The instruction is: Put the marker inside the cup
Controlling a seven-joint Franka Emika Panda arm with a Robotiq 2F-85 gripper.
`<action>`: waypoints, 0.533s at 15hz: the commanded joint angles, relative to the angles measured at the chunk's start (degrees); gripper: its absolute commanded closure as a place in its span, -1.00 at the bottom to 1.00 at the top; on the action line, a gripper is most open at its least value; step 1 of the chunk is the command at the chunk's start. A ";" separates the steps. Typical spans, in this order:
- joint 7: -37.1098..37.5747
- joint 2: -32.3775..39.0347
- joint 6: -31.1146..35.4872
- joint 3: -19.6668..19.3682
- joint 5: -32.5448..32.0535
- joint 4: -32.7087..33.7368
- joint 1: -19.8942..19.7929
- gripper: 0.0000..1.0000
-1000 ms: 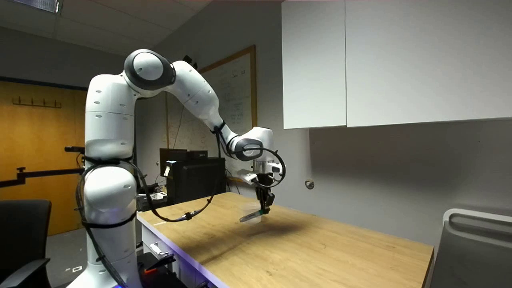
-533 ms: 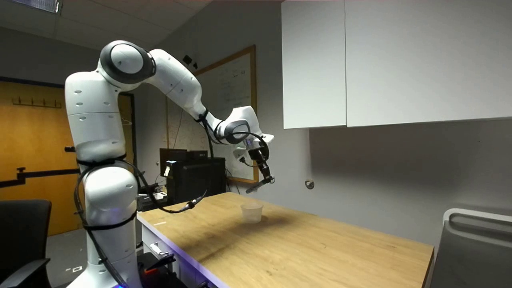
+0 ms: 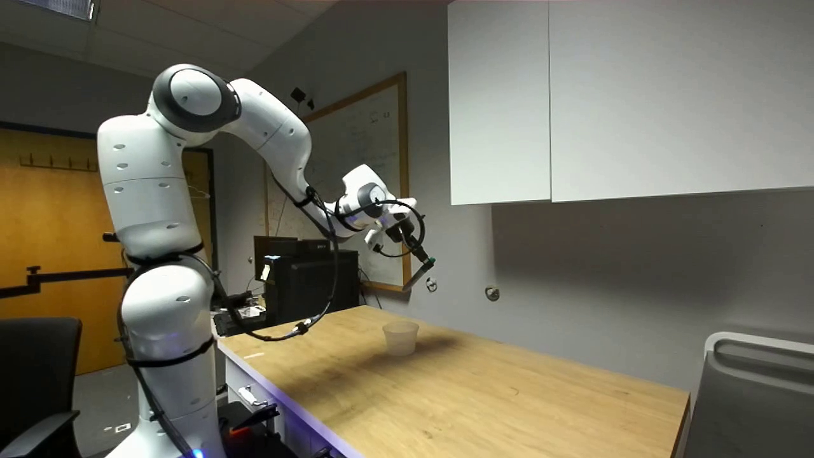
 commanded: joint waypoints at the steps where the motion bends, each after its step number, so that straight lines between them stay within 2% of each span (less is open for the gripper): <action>1: 14.35 -0.39 -3.37 5.78 -12.68 1.00 -4.01 0.83; 5: 22.53 1.74 -8.14 9.20 -19.45 1.65 -3.32 0.83; 8: 25.78 3.91 -11.42 11.09 -22.62 2.18 -2.93 0.83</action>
